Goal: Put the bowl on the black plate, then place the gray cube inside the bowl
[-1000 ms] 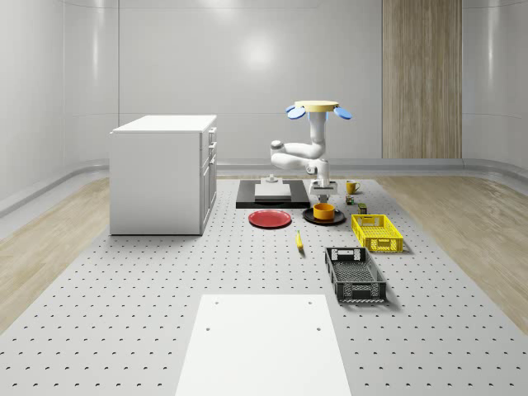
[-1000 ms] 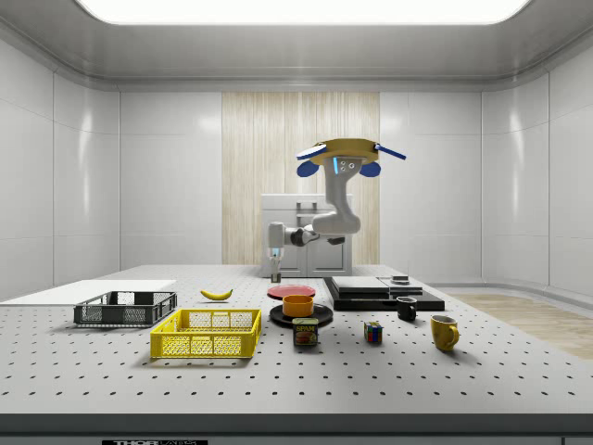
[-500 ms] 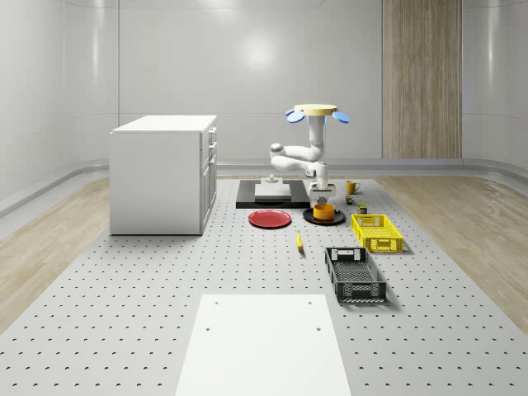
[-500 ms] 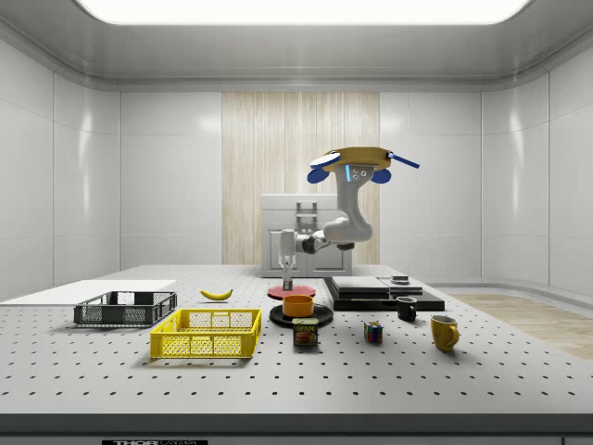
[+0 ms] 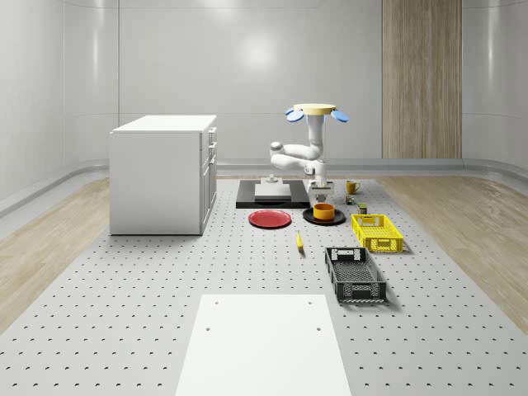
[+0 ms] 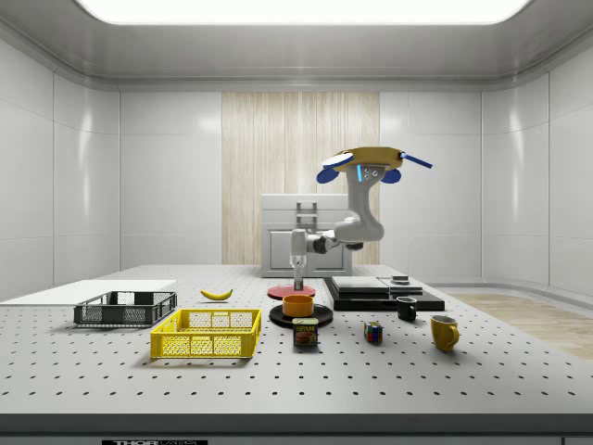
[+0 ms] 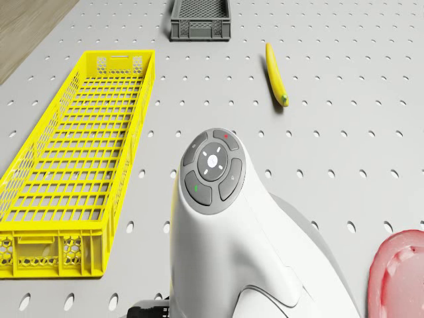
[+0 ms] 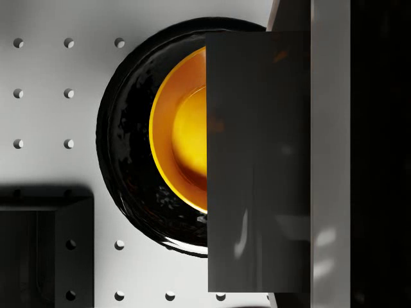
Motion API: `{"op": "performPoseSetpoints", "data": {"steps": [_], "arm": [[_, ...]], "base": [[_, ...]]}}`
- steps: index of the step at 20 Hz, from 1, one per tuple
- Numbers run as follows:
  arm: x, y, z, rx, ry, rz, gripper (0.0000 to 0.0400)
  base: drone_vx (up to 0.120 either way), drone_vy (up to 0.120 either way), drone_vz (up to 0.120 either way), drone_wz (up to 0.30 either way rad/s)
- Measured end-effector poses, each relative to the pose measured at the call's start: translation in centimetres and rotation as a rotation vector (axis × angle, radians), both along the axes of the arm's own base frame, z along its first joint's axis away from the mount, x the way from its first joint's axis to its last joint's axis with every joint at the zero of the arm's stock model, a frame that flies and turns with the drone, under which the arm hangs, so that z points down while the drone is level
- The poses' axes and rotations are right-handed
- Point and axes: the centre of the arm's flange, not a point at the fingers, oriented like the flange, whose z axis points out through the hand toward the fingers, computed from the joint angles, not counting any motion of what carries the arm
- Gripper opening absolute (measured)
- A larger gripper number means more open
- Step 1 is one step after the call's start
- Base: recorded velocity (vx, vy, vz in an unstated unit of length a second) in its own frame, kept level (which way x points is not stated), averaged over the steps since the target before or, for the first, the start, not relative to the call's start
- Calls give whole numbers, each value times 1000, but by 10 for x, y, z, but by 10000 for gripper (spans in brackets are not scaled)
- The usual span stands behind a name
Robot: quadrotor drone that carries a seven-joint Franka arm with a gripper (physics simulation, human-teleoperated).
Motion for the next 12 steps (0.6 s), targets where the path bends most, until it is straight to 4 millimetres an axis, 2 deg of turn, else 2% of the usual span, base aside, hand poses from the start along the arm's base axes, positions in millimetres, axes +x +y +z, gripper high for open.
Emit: {"op": "performPoseSetpoints", "data": {"steps": [6, 12], "arm": [[0, -16, 2, 0, 0, 0, 251], [0, -23, 22, 0, 0, 0, 251]], "base": [[0, 0, 0, 0], [0, 0, 0, 0]]}}
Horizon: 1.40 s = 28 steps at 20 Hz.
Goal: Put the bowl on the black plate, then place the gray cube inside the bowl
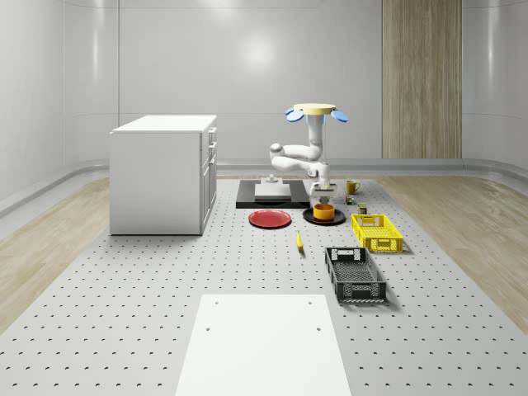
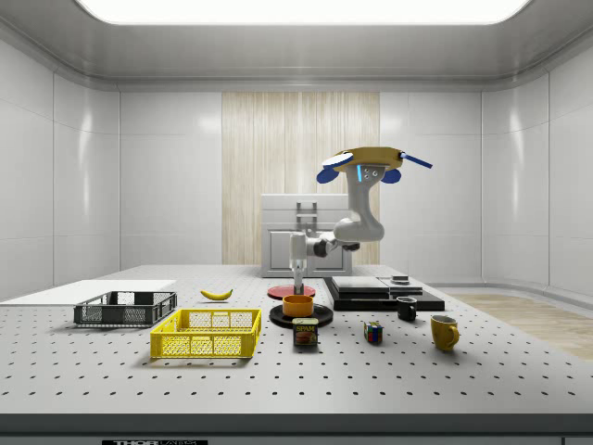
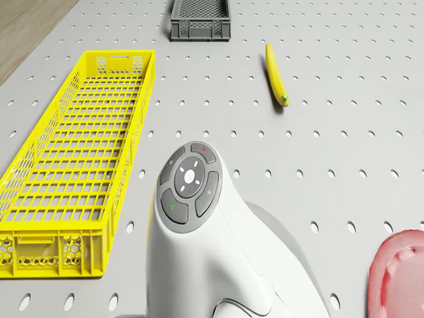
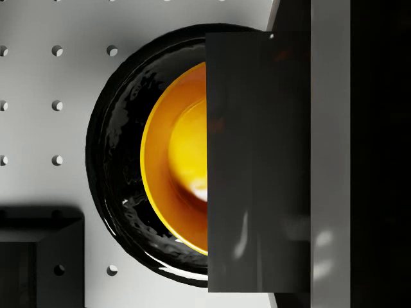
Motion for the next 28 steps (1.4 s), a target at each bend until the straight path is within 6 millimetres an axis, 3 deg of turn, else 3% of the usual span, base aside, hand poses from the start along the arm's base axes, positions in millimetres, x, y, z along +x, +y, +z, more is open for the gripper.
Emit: {"op": "performPoseSetpoints", "data": {"steps": [16, 18, 22, 28], "arm": [[0, -3, 60, 0, 0, 0, 251], [0, -3, 65, 0, 0, 0, 309], [0, -3, 60, 0, 0, 0, 367], [0, -3, 38, 0, 0, 0, 393]], "base": [[0, 0, 0, 0], [0, 0, 0, 0], [0, 0, 0, 0], [0, 0, 0, 0]]}}
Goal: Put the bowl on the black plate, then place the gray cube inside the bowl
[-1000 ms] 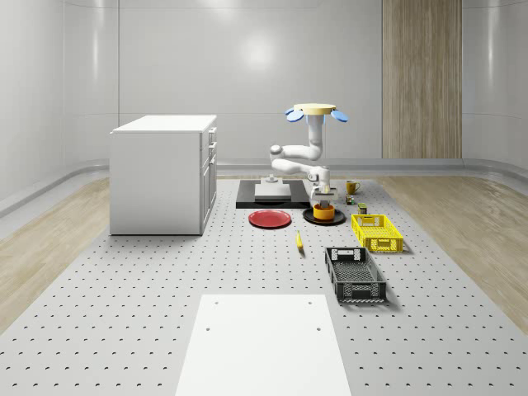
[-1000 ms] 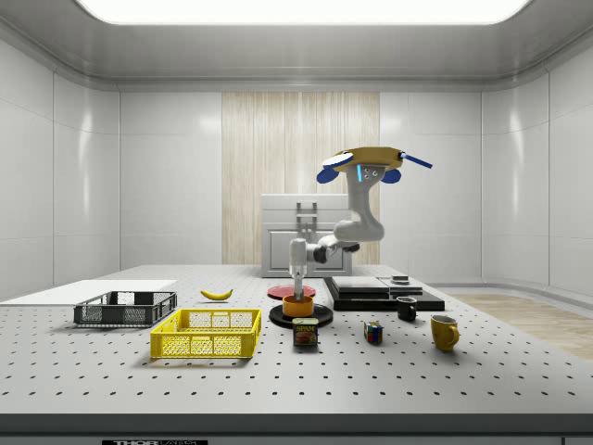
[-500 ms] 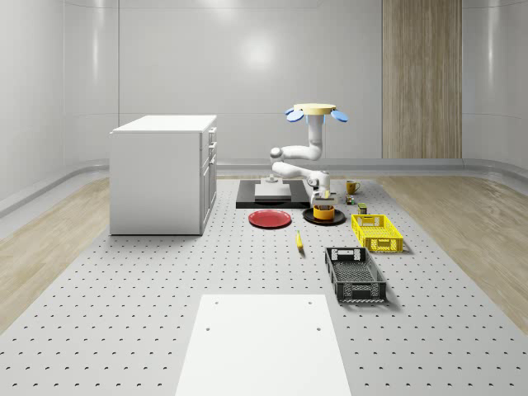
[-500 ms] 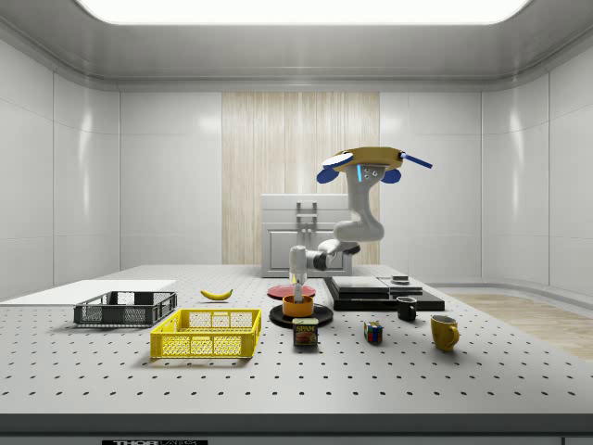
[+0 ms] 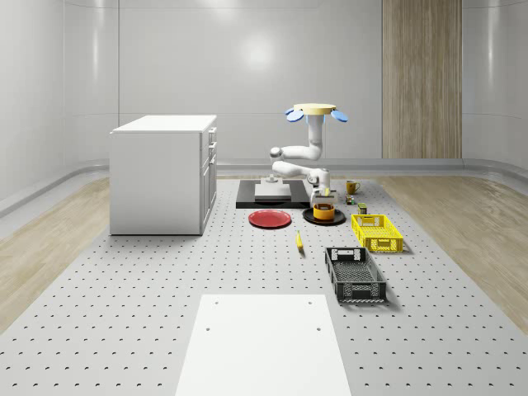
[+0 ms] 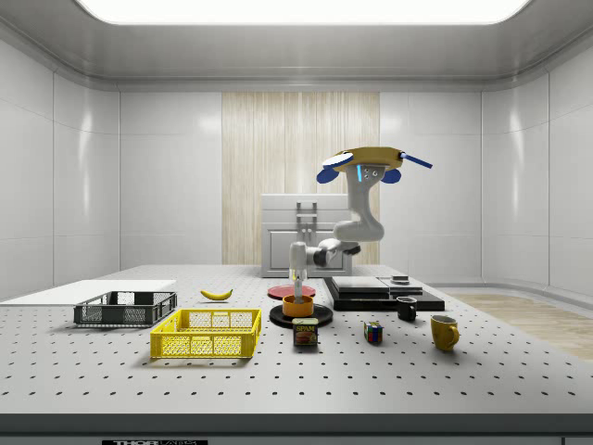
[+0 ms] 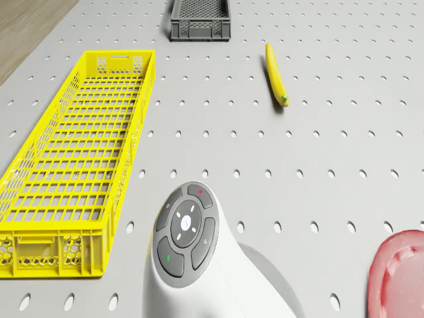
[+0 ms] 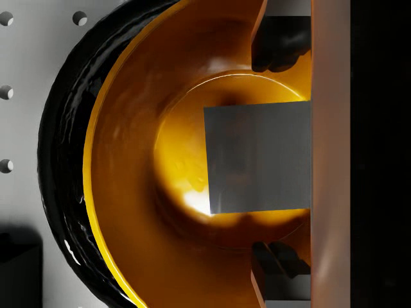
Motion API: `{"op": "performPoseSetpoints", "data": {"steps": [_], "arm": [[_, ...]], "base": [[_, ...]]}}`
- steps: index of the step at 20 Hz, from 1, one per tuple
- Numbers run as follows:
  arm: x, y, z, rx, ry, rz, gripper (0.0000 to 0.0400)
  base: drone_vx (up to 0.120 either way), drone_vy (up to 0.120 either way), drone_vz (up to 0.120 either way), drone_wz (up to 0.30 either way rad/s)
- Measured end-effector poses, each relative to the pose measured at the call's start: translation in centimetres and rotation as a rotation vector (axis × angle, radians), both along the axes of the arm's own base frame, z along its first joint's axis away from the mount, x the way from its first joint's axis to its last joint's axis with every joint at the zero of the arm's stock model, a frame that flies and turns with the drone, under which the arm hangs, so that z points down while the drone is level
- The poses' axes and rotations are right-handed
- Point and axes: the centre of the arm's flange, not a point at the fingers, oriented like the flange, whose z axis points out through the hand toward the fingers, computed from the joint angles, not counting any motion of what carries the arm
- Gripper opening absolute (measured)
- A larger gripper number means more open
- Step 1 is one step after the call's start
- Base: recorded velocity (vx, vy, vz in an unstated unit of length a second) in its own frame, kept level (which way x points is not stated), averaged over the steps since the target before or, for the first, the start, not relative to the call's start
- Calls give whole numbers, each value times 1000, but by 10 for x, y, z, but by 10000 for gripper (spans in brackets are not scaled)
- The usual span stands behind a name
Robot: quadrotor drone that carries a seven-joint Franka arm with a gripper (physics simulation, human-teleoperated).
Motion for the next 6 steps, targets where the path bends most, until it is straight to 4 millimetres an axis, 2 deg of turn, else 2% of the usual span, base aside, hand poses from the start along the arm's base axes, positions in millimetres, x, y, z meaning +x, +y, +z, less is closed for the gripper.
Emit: {"op": "performPoseSetpoints", "data": {"steps": [6], "arm": [[0, 0, -12, 0, 0, 0, 398]], "base": [[0, 0, 0, 0]]}}
